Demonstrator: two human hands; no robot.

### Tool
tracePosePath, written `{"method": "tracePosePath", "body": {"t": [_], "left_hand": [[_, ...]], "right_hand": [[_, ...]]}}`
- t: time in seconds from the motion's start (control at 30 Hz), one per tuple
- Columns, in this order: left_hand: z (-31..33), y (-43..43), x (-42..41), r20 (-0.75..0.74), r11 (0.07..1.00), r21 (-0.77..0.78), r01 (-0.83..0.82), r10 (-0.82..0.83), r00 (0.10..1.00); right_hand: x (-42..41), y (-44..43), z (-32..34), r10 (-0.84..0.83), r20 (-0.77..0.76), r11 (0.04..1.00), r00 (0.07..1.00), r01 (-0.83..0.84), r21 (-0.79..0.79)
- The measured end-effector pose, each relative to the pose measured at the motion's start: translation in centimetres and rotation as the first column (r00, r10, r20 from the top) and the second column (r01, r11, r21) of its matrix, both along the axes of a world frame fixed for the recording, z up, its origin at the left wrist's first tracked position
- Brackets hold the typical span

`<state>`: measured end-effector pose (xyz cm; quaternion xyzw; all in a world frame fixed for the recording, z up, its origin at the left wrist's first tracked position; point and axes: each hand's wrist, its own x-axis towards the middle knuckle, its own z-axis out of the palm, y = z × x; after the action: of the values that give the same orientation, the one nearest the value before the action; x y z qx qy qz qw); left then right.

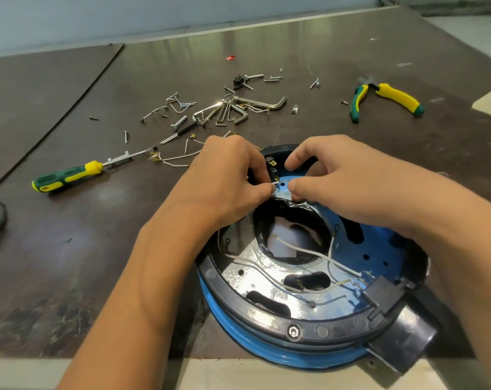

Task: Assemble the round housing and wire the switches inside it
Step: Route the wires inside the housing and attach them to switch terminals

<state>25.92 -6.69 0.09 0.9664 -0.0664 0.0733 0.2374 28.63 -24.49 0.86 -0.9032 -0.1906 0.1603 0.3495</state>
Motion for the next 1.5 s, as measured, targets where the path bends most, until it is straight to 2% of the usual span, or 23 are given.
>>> {"method": "tracePosePath", "body": {"t": [0.23, 0.63, 0.77, 1.07, 1.23, 1.5], "left_hand": [[-0.2, 0.1, 0.2, 0.015, 1.0, 0.019, 0.007, -0.008, 1.0], [-0.5, 0.5, 0.8, 0.017, 0.999, 0.02, -0.048, 0.048, 0.999], [-0.5, 0.6, 0.7, 0.025, 1.0, -0.016, 0.0, 0.0, 1.0], [-0.7, 0.7, 0.7, -0.004, 1.0, -0.02, -0.007, 0.007, 1.0], [-0.9, 0.7, 0.8, -0.019, 1.0, 0.006, -0.022, 0.022, 1.0], [-1.1, 0.8, 1.1, -0.033, 0.993, 0.115, 0.04, -0.036, 0.999]], "right_hand": [[0.3, -0.1, 0.2, -0.022, 0.029, 0.996, 0.999, 0.019, 0.088], [0.7, 0.3, -0.9, -0.054, -0.033, 0.971, 0.998, 0.06, 0.233], [0.7, 0.6, -1.0, -0.028, -0.042, 0.971, 0.999, 0.037, 0.237], [0.7, 0.5, -1.2, -0.017, -0.05, 0.972, 0.999, 0.028, 0.233], [0.6, 0.5, -1.3, -0.014, -0.06, 0.969, 0.998, 0.029, 0.246], [0.6, 0.4, -1.5, 0.029, -0.05, 0.977, 0.998, -0.018, 0.211]]}}
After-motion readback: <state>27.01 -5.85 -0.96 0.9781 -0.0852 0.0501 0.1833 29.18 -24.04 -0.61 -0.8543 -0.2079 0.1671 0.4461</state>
